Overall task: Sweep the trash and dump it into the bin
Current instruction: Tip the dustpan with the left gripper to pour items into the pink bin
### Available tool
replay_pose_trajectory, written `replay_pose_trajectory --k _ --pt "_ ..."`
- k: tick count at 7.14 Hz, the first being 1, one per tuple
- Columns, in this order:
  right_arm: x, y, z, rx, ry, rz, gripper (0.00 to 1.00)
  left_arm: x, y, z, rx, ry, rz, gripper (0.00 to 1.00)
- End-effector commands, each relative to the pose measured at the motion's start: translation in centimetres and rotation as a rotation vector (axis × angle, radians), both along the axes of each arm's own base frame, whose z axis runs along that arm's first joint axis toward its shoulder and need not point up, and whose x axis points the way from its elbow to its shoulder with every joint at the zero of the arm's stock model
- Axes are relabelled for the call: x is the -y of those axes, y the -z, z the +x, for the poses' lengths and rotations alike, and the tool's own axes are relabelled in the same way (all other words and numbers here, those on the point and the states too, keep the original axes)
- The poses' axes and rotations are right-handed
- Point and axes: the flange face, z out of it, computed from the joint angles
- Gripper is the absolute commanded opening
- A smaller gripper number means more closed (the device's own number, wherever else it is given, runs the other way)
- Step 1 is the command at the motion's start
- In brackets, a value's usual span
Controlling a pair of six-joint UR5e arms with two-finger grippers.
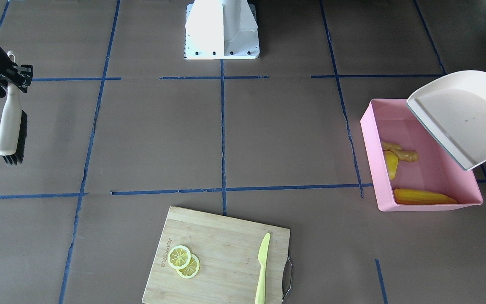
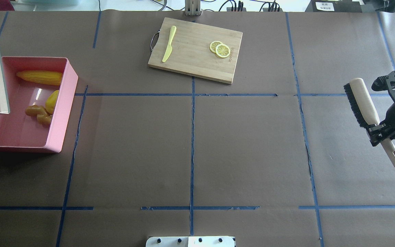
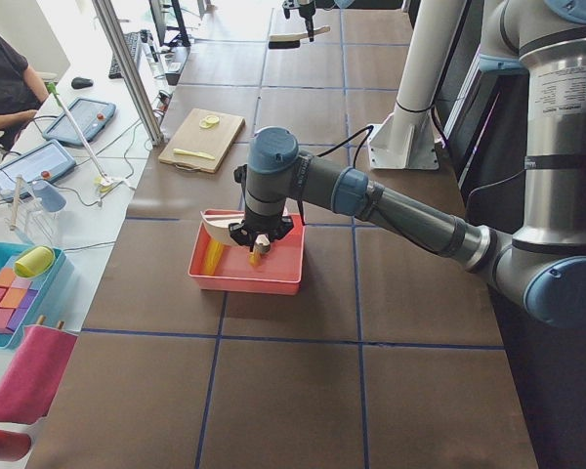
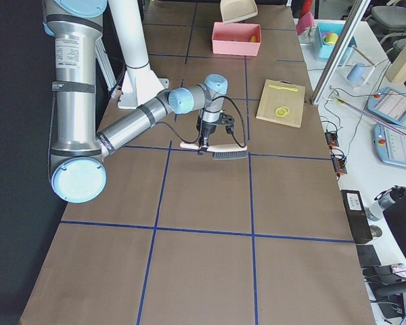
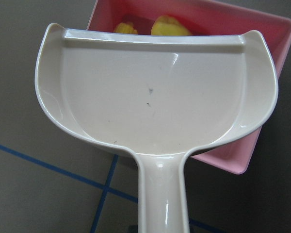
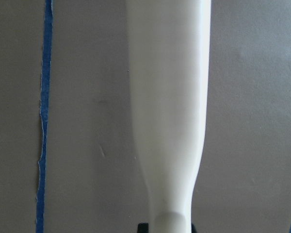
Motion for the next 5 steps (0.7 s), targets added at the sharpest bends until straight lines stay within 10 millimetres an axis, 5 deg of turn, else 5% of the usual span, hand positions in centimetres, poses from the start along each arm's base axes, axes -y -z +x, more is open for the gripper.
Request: replay_pose_trajectory --k 1,3,5 --pt "-0.3 -0.8 0.4 -0.008 -0.002 -0.011 0.0 0.2 1.3 0.7 -0.106 -0.008 -0.029 0.0" --pt "-2.1 -6.3 1.4 0.043 -0.012 0.021 0.0 2.4 5.4 2.6 -0.134 0.026 -0.059 0.0" --pt "-2.8 -12.3 1.2 0.126 -0.043 -0.003 0.0 3.2 7.9 7.8 -0.147 -0.04 -0.079 0.0"
